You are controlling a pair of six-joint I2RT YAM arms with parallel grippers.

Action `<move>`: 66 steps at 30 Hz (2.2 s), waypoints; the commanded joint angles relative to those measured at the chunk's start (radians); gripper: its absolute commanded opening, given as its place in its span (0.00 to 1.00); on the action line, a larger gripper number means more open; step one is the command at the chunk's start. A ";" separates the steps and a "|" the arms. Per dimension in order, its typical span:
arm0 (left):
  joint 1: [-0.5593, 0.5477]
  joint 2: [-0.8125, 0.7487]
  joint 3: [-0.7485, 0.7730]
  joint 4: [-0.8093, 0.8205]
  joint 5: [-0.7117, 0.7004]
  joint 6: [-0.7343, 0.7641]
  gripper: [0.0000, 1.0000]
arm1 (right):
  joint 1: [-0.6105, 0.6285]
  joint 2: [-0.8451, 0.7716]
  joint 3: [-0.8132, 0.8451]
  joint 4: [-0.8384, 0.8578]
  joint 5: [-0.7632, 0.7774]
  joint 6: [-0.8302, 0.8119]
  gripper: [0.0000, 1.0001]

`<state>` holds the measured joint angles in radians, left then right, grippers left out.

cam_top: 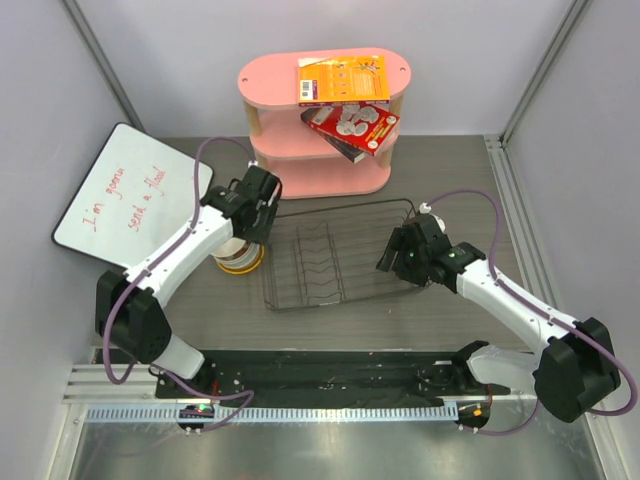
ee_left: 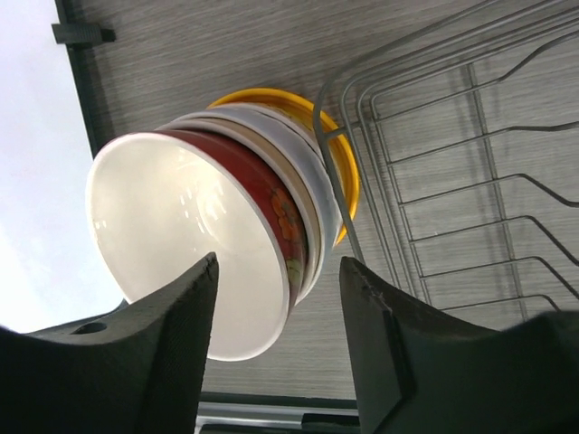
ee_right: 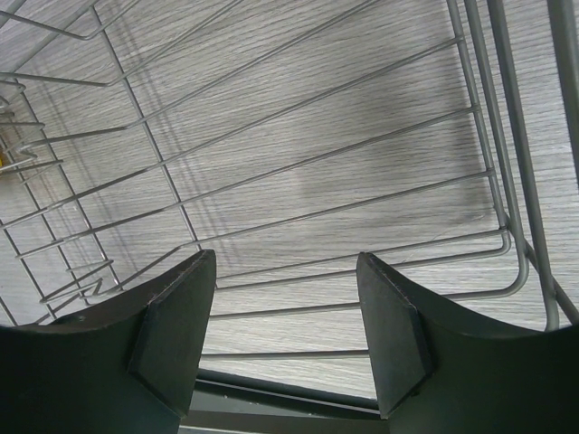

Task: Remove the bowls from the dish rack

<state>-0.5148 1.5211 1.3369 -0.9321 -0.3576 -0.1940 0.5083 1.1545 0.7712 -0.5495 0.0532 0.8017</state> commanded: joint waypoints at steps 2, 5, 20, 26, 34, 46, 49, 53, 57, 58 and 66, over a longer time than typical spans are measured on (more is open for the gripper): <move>-0.007 -0.153 -0.011 0.120 0.048 -0.016 0.64 | -0.001 -0.006 0.007 -0.012 -0.013 -0.009 0.70; -0.007 -0.260 -0.033 0.225 0.143 -0.044 0.68 | -0.001 -0.029 0.005 -0.010 -0.007 -0.007 0.70; -0.014 -0.573 -0.309 0.351 0.453 -0.292 0.68 | 0.002 -0.206 0.163 -0.119 0.089 -0.104 0.70; -0.014 -0.722 -0.387 0.313 0.463 -0.306 0.68 | -0.004 -0.139 0.295 -0.323 0.388 -0.144 0.77; -0.014 -0.724 -0.487 0.297 0.537 -0.377 0.68 | -0.039 0.042 0.315 -0.356 0.468 -0.139 0.78; -0.126 -0.575 -0.524 0.340 0.427 -0.433 0.67 | -0.090 0.090 0.168 -0.241 0.439 -0.150 0.70; -0.157 -0.535 -0.548 0.387 0.422 -0.470 0.67 | -0.094 0.094 0.146 -0.218 0.425 -0.153 0.64; -0.188 -0.493 -0.547 0.380 0.365 -0.501 0.67 | -0.102 0.096 0.131 -0.201 0.406 -0.153 0.60; -0.206 -0.499 -0.501 0.305 0.283 -0.479 0.72 | -0.105 0.100 0.122 -0.185 0.379 -0.154 0.68; -0.214 -0.506 -0.490 0.290 0.270 -0.476 0.72 | -0.106 0.100 0.120 -0.181 0.370 -0.156 0.69; -0.223 -0.523 -0.384 0.128 0.157 -0.459 0.72 | -0.106 0.111 0.080 -0.147 0.335 -0.145 0.59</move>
<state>-0.7338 1.0042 0.8921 -0.7155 -0.1085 -0.6693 0.4072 1.2575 0.8734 -0.7422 0.4088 0.6514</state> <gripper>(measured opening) 0.722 0.677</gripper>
